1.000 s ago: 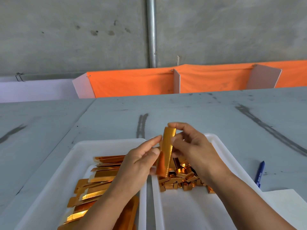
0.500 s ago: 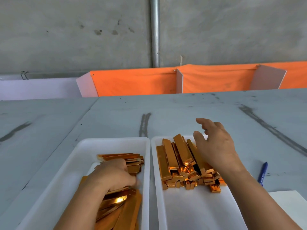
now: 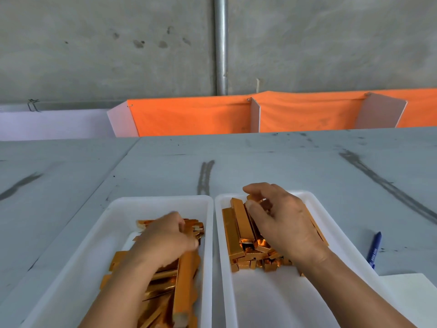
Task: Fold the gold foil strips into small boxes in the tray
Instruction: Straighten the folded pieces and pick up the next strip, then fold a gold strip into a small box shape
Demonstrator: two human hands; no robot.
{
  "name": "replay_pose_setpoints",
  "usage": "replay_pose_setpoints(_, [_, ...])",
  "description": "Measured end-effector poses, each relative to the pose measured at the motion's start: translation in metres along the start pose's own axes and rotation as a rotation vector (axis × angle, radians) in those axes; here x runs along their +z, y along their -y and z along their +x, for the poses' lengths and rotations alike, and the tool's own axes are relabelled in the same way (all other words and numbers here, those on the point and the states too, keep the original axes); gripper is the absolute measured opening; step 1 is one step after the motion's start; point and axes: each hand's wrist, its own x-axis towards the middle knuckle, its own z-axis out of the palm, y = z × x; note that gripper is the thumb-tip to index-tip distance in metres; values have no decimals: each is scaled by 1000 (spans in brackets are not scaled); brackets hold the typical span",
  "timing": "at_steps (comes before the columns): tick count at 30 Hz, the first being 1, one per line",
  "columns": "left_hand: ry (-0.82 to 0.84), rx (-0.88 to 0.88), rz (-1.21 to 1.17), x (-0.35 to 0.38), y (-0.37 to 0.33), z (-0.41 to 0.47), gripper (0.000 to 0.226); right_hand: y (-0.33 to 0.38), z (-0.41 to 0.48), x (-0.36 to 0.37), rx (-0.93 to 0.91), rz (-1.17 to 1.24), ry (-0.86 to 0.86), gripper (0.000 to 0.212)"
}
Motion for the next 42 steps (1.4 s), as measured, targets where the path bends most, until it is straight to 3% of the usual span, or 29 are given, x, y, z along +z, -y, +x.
replay_pose_setpoints(5, [-394, 83, -553, -4, -3, 8, 13, 12, -7, 3, -10, 231, 133, 18])
replay_pose_setpoints(8, [-480, 98, -776, -1, -8, 9, 13, 20, -13, 9, -49, 291, 296, 35])
replay_pose_setpoints(11, [-558, 164, -773, 7, -12, 8, 15, 24, -16, 16, -69, 289, 415, 61])
replay_pose_setpoints(13, [-602, 207, -708, 12, -15, 5, 17, 26, -18, 21, -110, 159, 433, 64])
replay_pose_setpoints(16, [-522, 242, -789, 14, -20, 1, 21, 25, -18, 23, -174, -11, 394, 56])
replay_pose_setpoints(20, [-132, 299, -1098, 12, -25, -2, 59, 25, -16, 19, -99, 158, 342, 48])
replay_pose_setpoints(22, [-9, 340, -1096, 14, -26, -5, 53, 25, -16, 17, -86, 234, 339, 43])
replay_pose_setpoints(25, [22, 371, -1133, 19, -26, -7, 45, 26, -16, 18, -92, 292, 361, 39])
replay_pose_setpoints(27, [-66, 401, -1096, 20, -26, -8, 43, 26, -17, 19, -95, 291, 361, 39])
replay_pose_setpoints(31, [-398, 451, -723, 22, -26, -9, 25, 24, -17, 19, -157, 170, 243, 40])
replay_pose_setpoints(33, [-501, 471, -568, 23, -25, -10, 27, 23, -17, 18, -162, 180, 157, 37])
replay_pose_setpoints(36, [-523, 523, -422, 28, -25, -11, 42, 23, -15, 16, -120, 273, 63, 29])
replay_pose_setpoints(42, [-543, 600, -246, 34, -26, -11, 47, 23, -12, 14, 17, 416, 33, 18])
